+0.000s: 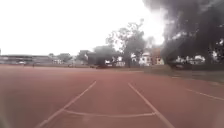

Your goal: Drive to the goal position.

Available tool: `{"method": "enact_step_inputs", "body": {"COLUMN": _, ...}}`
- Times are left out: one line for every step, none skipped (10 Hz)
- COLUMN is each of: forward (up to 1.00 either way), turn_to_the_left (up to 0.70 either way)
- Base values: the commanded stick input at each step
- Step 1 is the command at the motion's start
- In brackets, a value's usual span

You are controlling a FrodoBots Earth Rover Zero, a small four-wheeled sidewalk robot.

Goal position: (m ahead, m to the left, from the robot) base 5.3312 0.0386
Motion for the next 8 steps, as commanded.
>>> {"method": "enact_step_inputs", "body": {"forward": 0.70, "turn_to_the_left": 0.00}}
{"method": "enact_step_inputs", "body": {"forward": 0.70, "turn_to_the_left": 0.00}}
{"method": "enact_step_inputs", "body": {"forward": 0.70, "turn_to_the_left": 0.00}}
{"method": "enact_step_inputs", "body": {"forward": 0.70, "turn_to_the_left": 0.00}}
{"method": "enact_step_inputs", "body": {"forward": 0.70, "turn_to_the_left": 0.00}}
{"method": "enact_step_inputs", "body": {"forward": 0.70, "turn_to_the_left": 0.00}}
{"method": "enact_step_inputs", "body": {"forward": 0.70, "turn_to_the_left": 0.00}}
{"method": "enact_step_inputs", "body": {"forward": 0.70, "turn_to_the_left": 0.00}}
